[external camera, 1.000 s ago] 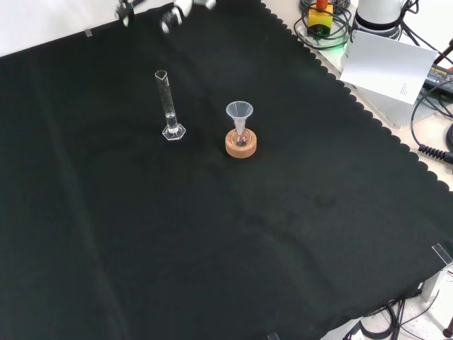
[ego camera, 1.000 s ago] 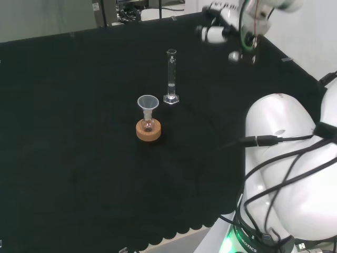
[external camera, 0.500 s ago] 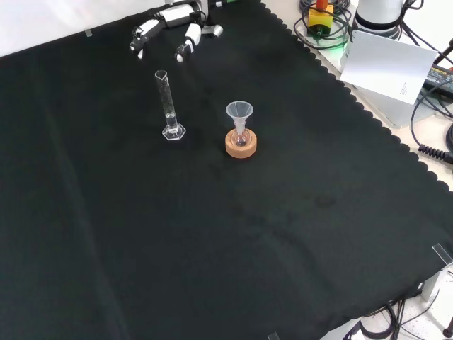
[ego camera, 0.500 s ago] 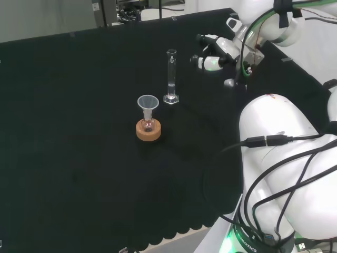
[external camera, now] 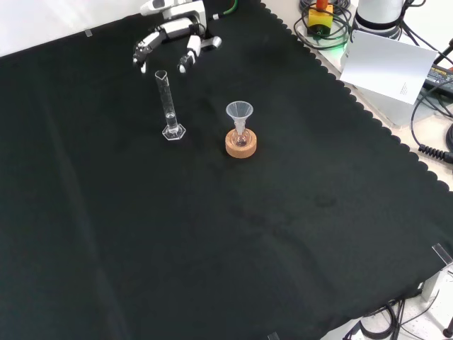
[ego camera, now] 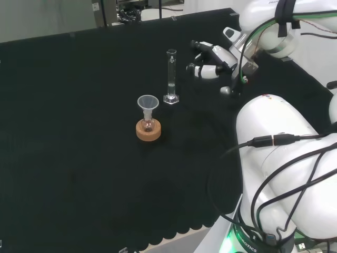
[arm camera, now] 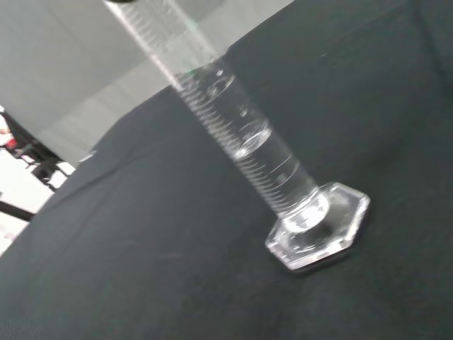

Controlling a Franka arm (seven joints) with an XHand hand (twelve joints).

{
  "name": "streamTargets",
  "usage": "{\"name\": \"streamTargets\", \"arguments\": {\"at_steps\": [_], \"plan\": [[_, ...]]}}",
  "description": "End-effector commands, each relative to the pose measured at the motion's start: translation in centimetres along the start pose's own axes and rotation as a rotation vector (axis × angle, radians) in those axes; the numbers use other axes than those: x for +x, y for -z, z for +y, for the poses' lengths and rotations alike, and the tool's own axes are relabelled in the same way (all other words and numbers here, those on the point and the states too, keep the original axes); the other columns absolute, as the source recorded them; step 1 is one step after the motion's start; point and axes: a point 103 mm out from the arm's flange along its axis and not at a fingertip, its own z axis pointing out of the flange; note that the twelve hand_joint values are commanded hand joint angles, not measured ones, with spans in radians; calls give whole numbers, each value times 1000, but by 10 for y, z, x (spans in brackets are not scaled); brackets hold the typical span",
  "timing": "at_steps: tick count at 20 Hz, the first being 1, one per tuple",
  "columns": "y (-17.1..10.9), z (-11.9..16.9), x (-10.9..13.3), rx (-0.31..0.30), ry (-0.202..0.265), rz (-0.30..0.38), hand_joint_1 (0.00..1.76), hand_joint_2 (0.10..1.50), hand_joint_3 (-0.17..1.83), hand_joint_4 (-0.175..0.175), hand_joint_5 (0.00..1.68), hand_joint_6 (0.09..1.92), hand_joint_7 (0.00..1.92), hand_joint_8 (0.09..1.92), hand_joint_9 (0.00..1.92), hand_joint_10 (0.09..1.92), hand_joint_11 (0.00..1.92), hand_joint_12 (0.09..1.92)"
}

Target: Pick up the graduated cylinder.

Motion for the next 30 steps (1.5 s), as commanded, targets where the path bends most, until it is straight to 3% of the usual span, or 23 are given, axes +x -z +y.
{"name": "streamTargets", "arguments": {"at_steps": [1,9,16,24,30], "plan": [[-35,13,-5,17,73,106,744,777,421,-12,405,87,343,600,618,549,357,1320],[-59,23,-8,-2,101,176,779,759,446,-9,424,87,350,596,607,540,342,1313],[-69,26,-2,-28,161,204,806,716,521,-7,453,87,457,592,706,521,388,1306],[-76,29,2,-57,171,202,843,690,560,-10,527,87,557,589,766,500,443,1297],[-83,33,2,-83,170,237,917,681,581,-9,600,87,570,575,807,480,529,1261]]}}
